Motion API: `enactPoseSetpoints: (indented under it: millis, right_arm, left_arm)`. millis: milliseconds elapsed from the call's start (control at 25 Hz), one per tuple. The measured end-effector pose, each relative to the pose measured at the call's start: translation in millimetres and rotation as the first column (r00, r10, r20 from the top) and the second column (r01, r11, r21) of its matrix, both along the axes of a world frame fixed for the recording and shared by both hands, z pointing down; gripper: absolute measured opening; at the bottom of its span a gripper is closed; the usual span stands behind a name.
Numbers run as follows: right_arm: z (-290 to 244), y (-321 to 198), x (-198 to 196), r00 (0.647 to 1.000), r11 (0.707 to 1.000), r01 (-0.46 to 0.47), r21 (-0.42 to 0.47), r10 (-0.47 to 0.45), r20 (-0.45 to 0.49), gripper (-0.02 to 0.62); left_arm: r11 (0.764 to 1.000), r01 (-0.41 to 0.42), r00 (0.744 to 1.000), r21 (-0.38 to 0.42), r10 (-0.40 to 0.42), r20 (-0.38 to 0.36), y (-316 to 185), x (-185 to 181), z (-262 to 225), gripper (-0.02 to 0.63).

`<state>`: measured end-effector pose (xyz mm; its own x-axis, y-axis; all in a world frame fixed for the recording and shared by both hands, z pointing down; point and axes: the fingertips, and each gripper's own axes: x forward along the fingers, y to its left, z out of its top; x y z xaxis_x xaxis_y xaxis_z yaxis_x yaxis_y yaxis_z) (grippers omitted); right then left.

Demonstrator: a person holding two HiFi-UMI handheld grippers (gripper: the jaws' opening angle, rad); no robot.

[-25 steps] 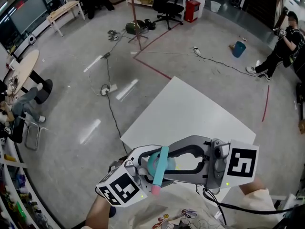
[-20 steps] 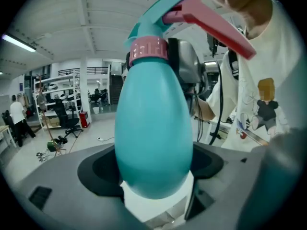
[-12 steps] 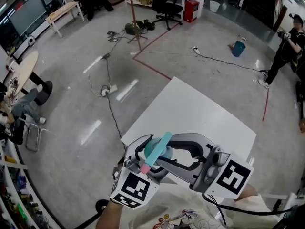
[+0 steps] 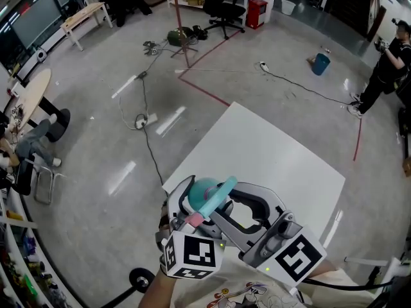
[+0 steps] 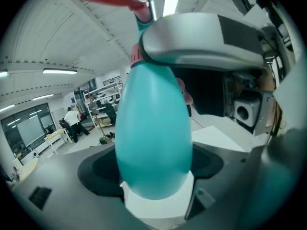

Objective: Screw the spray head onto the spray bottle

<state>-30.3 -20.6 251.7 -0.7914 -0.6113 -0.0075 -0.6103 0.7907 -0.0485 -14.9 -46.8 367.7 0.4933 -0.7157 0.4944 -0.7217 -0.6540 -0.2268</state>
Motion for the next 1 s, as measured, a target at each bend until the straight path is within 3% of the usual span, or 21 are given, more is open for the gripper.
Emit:
enactPoseSetpoints:
  millis: [120,400,560,640,760,1000]
  right_arm:
    - [5.5,3.4,2.4,1.000,1.000,0.016,-0.017,-0.016,-0.016,0.137]
    - [12.7,12.8,11.5,0.972,0.976,0.202,-0.078,-0.210,-0.110,0.199]
    - [7.1,14.2,18.9,0.944,0.947,0.303,-0.110,-0.314,-0.103,0.201]
    - [1.7,20.0,17.6,0.920,0.921,0.372,-0.118,-0.383,-0.087,0.201]
    - [-6.4,31.0,14.1,0.859,0.862,0.492,-0.120,-0.503,-0.098,0.204]
    - [-12.2,62.2,11.8,0.686,0.702,0.704,-0.112,-0.712,-0.153,0.204]
  left_arm:
    - [0.999,-0.027,0.999,-0.025,0.027,-0.018,3.3,6.2,4.0,0.419]
    - [0.979,-0.188,0.979,-0.076,0.180,-0.099,15.5,10.1,0.9,0.419]
    - [0.958,-0.272,0.958,-0.089,0.261,-0.118,23.6,14.7,-2.9,0.419]
    - [0.933,-0.346,0.934,-0.096,0.334,-0.127,33.9,18.3,-4.5,0.419]
    - [0.874,-0.473,0.880,-0.107,0.463,-0.107,52.6,23.4,-6.3,0.419]
    - [0.753,-0.639,0.767,-0.156,0.638,-0.065,82.8,31.1,-3.9,0.419]
